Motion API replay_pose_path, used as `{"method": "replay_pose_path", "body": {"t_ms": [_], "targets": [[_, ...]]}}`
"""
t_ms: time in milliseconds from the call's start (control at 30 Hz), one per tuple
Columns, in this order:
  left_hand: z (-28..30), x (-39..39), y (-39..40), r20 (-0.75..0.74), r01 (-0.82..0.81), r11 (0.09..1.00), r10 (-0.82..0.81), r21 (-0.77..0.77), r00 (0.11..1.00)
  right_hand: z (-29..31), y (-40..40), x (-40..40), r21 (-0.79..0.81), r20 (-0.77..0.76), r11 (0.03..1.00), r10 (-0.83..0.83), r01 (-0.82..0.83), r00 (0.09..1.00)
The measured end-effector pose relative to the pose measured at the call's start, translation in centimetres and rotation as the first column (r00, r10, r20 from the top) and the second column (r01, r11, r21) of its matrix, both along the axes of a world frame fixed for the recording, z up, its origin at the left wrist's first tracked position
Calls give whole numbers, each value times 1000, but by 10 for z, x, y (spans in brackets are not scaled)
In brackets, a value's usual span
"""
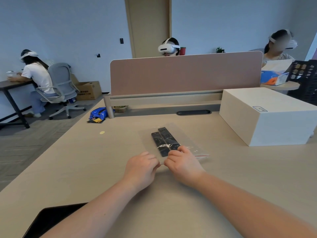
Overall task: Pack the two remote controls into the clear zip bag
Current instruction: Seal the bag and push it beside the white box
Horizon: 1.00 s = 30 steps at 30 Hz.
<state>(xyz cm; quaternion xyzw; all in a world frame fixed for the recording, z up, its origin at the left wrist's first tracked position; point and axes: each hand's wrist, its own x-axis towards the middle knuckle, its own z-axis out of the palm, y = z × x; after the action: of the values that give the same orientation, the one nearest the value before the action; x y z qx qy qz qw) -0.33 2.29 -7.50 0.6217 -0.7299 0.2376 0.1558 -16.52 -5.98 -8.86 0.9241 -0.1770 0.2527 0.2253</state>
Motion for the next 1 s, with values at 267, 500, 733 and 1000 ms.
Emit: {"method": "replay_pose_path", "body": {"t_ms": [267, 500, 733, 1000], "targets": [[5, -6, 0, 26, 20, 1000, -21, 22, 999, -3, -11, -14, -102, -17, 995, -16, 14, 1000], [6, -5, 6, 87, 28, 997, -35, 73, 996, -6, -17, -32, -123, -15, 989, -85, 83, 996], [5, 0, 14, 96, -7, 997, -1, 77, 995, -6, -22, -51, -95, -34, 981, -170, 166, 985], [1, 3, 19, 123, -23, 991, 6, 132, 992, -14, -32, -85, -51, -82, 953, -302, 298, 950]]}}
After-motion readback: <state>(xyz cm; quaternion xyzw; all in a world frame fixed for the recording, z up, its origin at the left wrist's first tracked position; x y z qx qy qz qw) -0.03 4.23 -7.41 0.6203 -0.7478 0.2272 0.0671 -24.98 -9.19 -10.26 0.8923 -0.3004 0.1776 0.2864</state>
